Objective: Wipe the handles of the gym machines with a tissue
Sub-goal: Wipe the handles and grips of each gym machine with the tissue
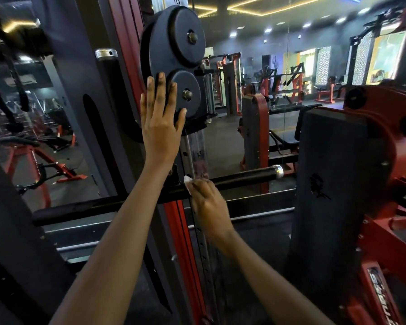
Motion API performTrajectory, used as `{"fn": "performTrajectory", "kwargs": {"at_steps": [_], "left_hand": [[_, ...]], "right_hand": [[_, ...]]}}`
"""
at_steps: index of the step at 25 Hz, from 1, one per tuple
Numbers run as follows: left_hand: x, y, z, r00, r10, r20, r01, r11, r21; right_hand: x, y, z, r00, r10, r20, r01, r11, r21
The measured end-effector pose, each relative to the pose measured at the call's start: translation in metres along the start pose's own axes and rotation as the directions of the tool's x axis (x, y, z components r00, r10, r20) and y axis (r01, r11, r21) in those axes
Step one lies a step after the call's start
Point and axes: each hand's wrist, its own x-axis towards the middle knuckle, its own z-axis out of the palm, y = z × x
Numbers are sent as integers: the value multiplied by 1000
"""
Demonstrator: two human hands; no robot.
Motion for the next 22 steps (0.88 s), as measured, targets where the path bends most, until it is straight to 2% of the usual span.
{"fn": "performTrajectory", "kwargs": {"at_steps": [2,4,6,7,9,11,13,16,17,18,20,22], "left_hand": [[-1,0,1,1000,10,-5,-10,1000,-8],[-1,-1,2,1000,5,-11,-5,1000,-17],[-2,-2,3,1000,-3,-24,3,1000,-16],[-2,-2,3,999,-5,-32,4,1000,-12],[-2,-3,4,999,-2,-37,2,1000,-10],[-1,-3,4,999,-1,-32,0,1000,-21],[-2,-3,4,1000,-5,-28,4,1000,-31],[-4,-6,4,999,-7,-32,6,999,-42],[-4,-7,5,999,-8,-36,6,999,-43],[-4,-8,5,999,-10,-39,8,999,-46],[-4,-8,6,999,-11,-43,9,999,-51],[-4,-7,6,999,-12,-42,10,998,-56]], "right_hand": [[-3,25,-23,990,131,-47,-129,991,45],[-3,55,-44,921,365,-134,-365,931,29],[-5,63,-42,844,509,-170,-497,860,110],[-1,48,-32,881,444,-166,-428,895,121],[0,13,-8,971,240,-23,-236,967,98],[-2,-6,-9,996,81,39,-83,995,55],[-3,15,-23,993,105,-52,-107,994,-34],[-1,75,-45,919,372,-133,-386,917,-101],[-1,86,-48,881,438,-176,-454,889,-61],[1,87,-45,877,442,-188,-460,886,-62],[6,65,-30,939,327,-109,-328,945,14],[6,26,-13,995,76,72,-83,990,112]]}}
